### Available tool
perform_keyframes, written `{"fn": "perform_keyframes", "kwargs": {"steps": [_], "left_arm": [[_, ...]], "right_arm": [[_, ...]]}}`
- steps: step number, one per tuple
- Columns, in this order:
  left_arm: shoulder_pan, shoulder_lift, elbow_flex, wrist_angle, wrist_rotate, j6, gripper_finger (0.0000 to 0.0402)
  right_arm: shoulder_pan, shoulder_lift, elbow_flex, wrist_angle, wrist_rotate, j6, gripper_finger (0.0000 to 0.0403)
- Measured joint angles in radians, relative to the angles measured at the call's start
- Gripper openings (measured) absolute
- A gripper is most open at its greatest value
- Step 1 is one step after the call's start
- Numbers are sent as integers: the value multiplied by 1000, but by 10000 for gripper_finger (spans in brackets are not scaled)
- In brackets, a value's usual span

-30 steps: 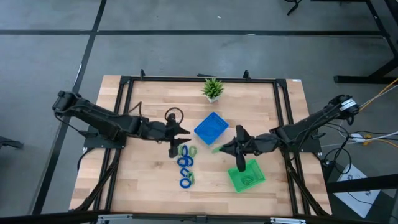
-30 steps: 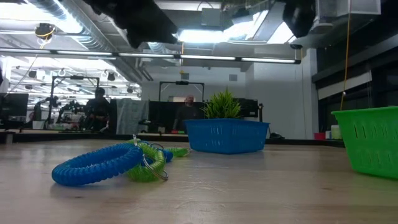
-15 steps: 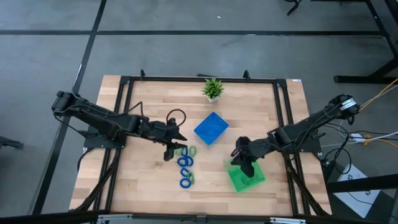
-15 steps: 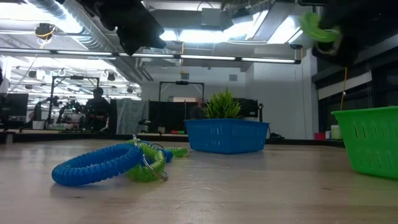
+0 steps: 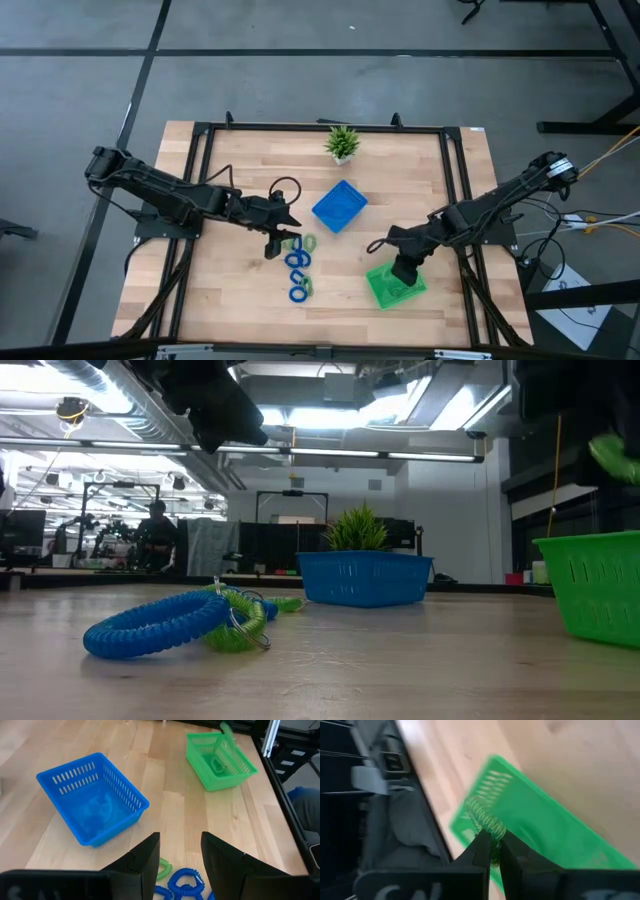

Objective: Sort spring keychains
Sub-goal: Put the green spring keychain into the green bin

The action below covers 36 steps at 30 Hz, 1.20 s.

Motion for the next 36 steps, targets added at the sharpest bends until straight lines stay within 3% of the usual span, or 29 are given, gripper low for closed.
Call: {"fn": "perform_keyframes", "kwargs": {"steps": [5, 21, 36], "left_arm": [[0, 1, 0, 0, 0, 0, 139], [0, 1, -1, 0, -4, 2, 139], [8, 1, -1, 0, -5, 19, 139]], "right_arm": [[0, 0, 0, -73, 6, -6, 22], [1, 0, 0, -71, 18, 1, 22], [93, 0, 0, -72, -15, 217, 22]]}}
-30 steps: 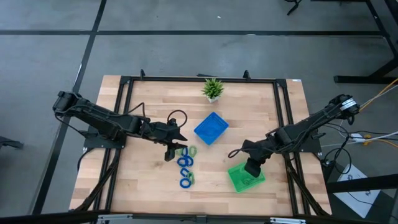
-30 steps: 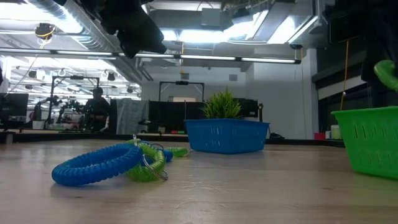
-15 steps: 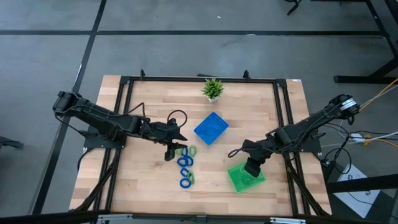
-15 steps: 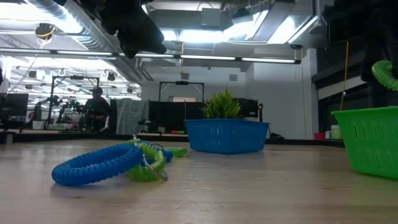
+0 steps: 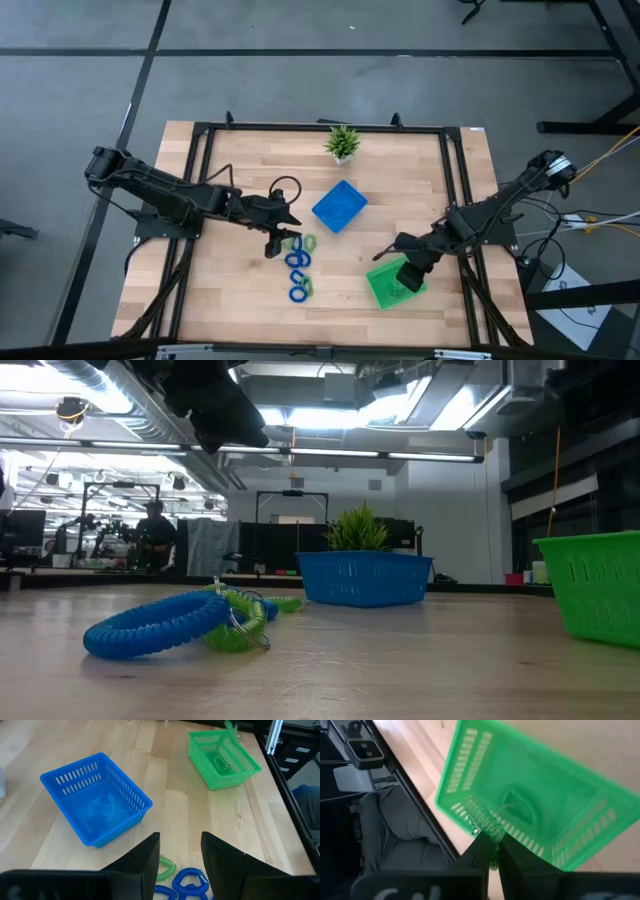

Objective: Sort spring keychains
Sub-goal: Put the green spring keychain into the green bin

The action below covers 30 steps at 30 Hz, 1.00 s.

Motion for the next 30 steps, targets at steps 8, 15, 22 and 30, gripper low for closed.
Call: {"fn": "perform_keyframes", "kwargs": {"steps": [8, 15, 22, 30], "left_arm": [[2, 0, 0, 0, -35, 0, 139], [2, 0, 0, 0, -60, 0, 139], [2, 0, 0, -42, -73, 0, 139], [2, 0, 0, -209, -100, -40, 139]], "right_arm": [[49, 0, 0, 0, 71, 11, 22], [51, 0, 0, 0, 93, 7, 57], [51, 0, 0, -4, 189, 7, 123], [51, 0, 0, 5, 201, 0, 165]]}}
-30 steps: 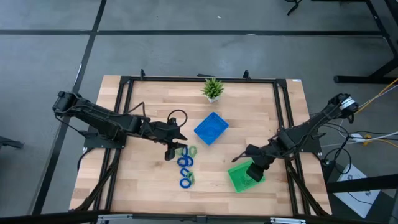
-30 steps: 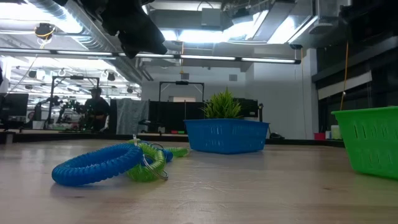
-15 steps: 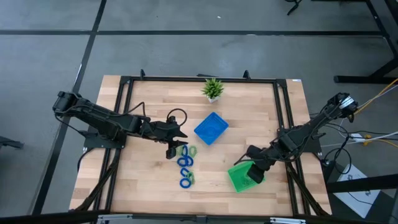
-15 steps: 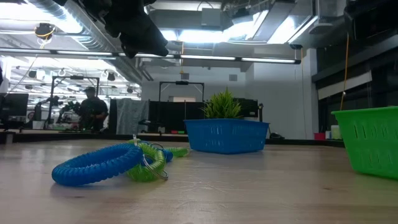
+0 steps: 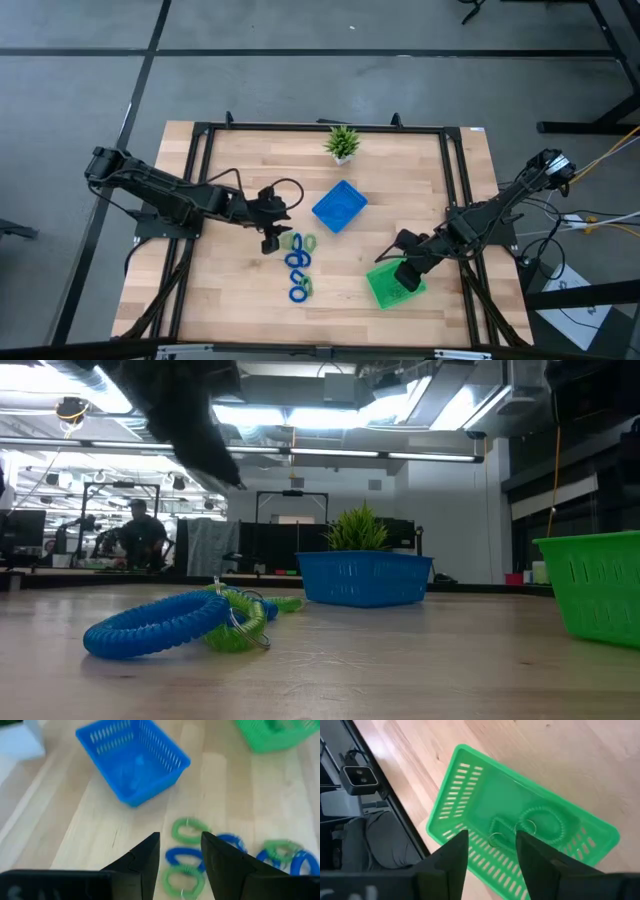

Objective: Sort spring keychains
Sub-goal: Put the green spring keychain into the green bin

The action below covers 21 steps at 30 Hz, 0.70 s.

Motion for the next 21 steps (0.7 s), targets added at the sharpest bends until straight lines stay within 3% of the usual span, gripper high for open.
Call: {"fn": "perform_keyframes", "kwargs": {"steps": [3, 7, 16, 21], "left_arm": [[0, 0, 0, -62, 0, -31, 139], [0, 0, -5, -131, 0, -79, 139], [0, 2, -101, -109, -14, -152, 139], [-1, 2, -146, -23, -19, -154, 139]], "right_arm": [[0, 0, 0, 32, 22, -1, 165], [0, 0, 0, 132, 156, -63, 163], [0, 27, 0, 486, 452, -477, 165], [-3, 114, 0, 703, 622, -695, 165]]}}
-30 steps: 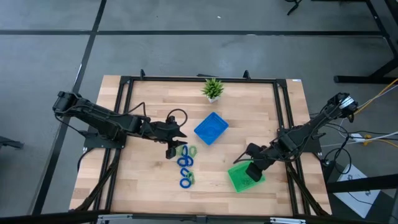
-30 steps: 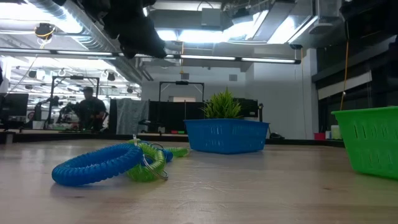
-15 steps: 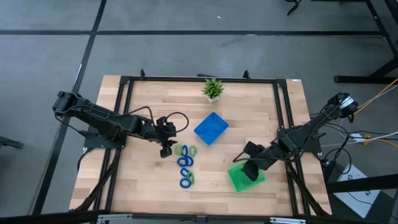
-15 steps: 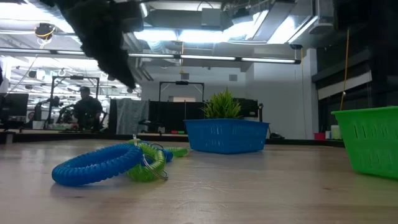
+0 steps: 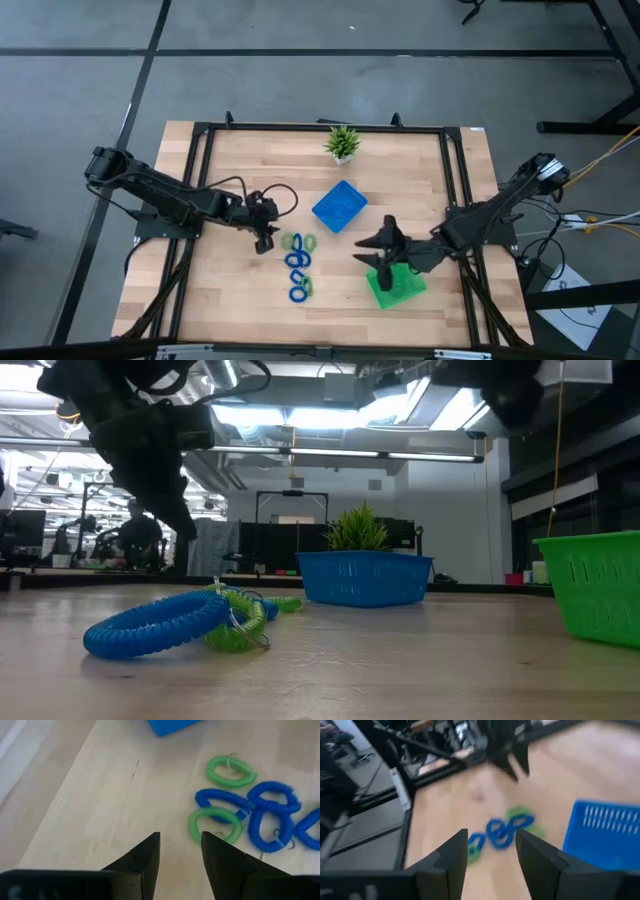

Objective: Sort spring keychains
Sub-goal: Put the green spring keychain into the green bin

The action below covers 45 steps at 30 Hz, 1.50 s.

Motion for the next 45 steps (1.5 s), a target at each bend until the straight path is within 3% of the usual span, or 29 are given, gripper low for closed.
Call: {"fn": "perform_keyframes", "kwargs": {"steps": [4, 12, 18, 27, 39, 45], "left_arm": [[-2, 3, -35, 95, 27, 53, 139], [-27, 69, -37, 158, 12, 116, 137], [-28, 181, -36, 261, 91, 184, 137], [-2, 262, -36, 261, 51, 181, 136], [6, 341, -31, 283, 12, 61, 135], [-11, 315, -34, 290, 2, 39, 77]], "right_arm": [[-26, 92, 0, 139, 50, -94, 165], [-67, 220, 0, 368, 50, -111, 165], [-72, 233, 0, 393, 49, -109, 165], [-72, 233, 0, 402, 49, -110, 165], [-72, 233, 0, 402, 48, -105, 165], [-72, 233, 0, 401, 48, -106, 165]]}}
